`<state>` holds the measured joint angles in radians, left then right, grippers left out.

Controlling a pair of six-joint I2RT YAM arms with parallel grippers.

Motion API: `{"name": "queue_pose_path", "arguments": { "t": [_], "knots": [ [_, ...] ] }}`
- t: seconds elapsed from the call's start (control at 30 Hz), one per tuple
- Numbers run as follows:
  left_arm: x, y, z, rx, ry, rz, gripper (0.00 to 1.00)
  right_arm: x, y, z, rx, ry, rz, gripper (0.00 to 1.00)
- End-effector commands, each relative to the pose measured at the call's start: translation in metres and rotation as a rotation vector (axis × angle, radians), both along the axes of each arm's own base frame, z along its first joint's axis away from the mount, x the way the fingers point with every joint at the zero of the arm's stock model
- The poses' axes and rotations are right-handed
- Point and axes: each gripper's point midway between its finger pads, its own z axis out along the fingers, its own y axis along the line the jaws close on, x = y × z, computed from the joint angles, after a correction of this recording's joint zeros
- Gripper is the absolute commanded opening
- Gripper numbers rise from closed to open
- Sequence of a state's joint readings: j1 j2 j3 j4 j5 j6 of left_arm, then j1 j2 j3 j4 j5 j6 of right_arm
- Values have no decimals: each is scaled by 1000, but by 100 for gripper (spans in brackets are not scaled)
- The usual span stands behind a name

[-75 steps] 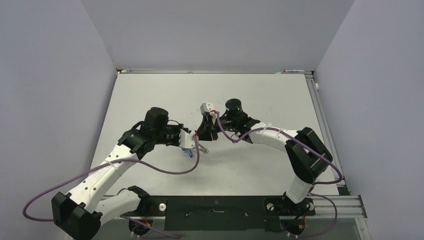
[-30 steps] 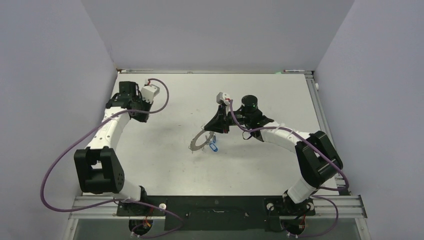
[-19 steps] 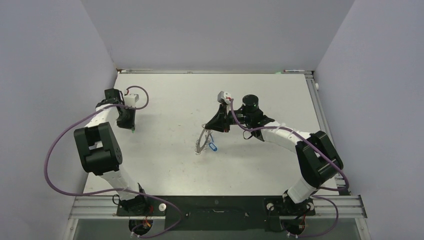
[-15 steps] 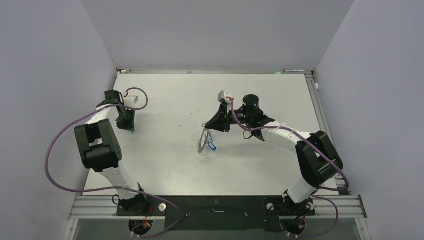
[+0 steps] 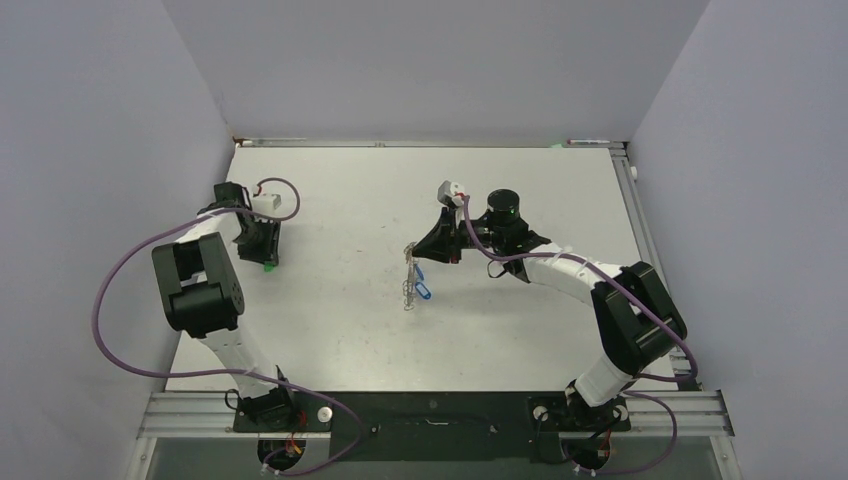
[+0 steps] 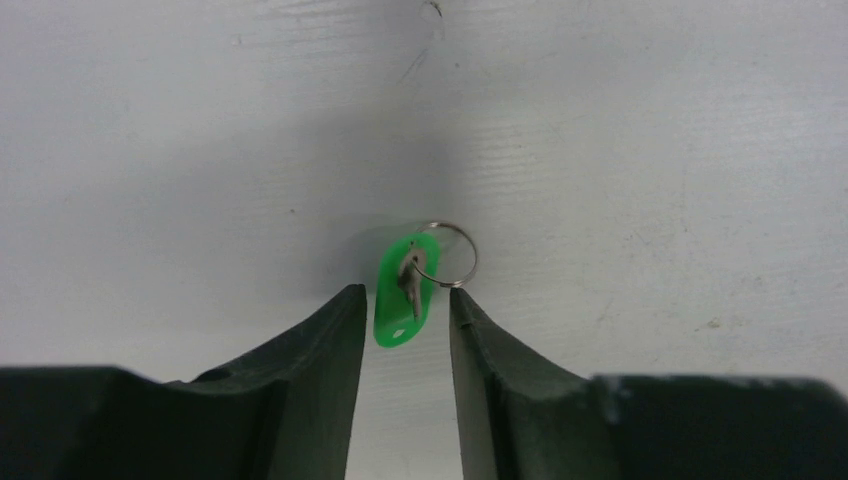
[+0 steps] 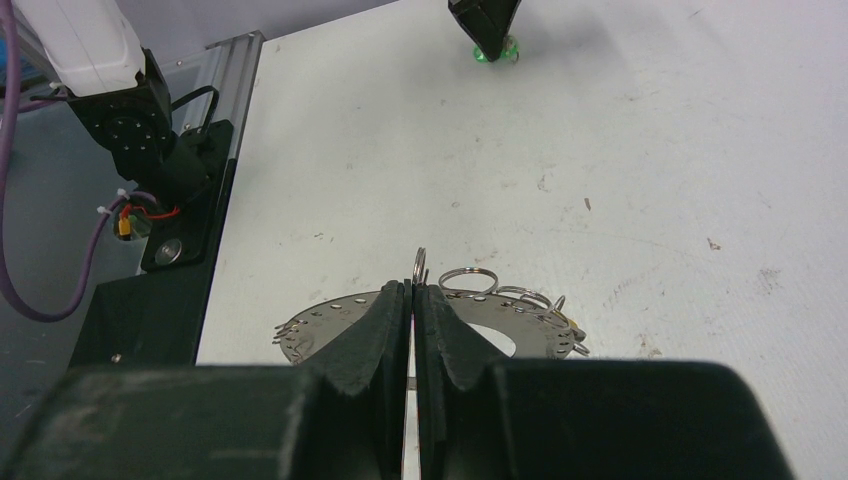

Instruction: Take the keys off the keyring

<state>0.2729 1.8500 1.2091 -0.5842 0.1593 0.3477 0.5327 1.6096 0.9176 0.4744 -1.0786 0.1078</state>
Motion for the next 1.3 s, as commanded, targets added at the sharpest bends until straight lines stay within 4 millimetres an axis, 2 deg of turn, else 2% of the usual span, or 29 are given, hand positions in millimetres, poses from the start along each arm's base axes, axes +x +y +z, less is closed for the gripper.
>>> {"name": "queue_pose_path", "arguments": {
  "t": [0.0,0.13,0.27,0.33,0.43,0.5,0.6,0.67,0.8,1.03,1.13,1.2,1.27],
  "knots": [
    [10,-19,34,-22,-83,-75,39,5,-1,29,75,-88,-4,5],
    [5,-45,56,-35,-122,-148,51,9,0,29,83,-65,-20,5],
    [5,-79,92,-65,-217,-214,61,15,-1,27,88,-34,-58,5],
    [-1,-106,114,-142,-268,-263,64,20,-1,25,95,2,-93,5],
    [-21,-161,143,-276,-341,-388,76,27,0,21,107,59,-131,5],
    [-37,-194,157,-353,-405,-458,82,31,1,18,118,89,-162,5],
    [-52,-230,173,-480,-473,-518,86,39,0,12,125,122,-212,5],
    [-57,-248,173,-552,-449,-534,91,43,-1,8,126,148,-245,5],
    [-66,-279,169,-638,-445,-579,92,51,-1,3,135,178,-293,5],
    [-70,-312,135,-690,-405,-621,93,57,0,0,146,210,-326,5],
    [-70,-326,125,-684,-423,-638,89,58,1,1,148,218,-323,5],
    [-68,-328,115,-654,-413,-622,83,58,1,3,154,222,-323,5],
    [-59,-327,113,-634,-444,-603,75,58,1,6,163,223,-323,5]
  ]
}}
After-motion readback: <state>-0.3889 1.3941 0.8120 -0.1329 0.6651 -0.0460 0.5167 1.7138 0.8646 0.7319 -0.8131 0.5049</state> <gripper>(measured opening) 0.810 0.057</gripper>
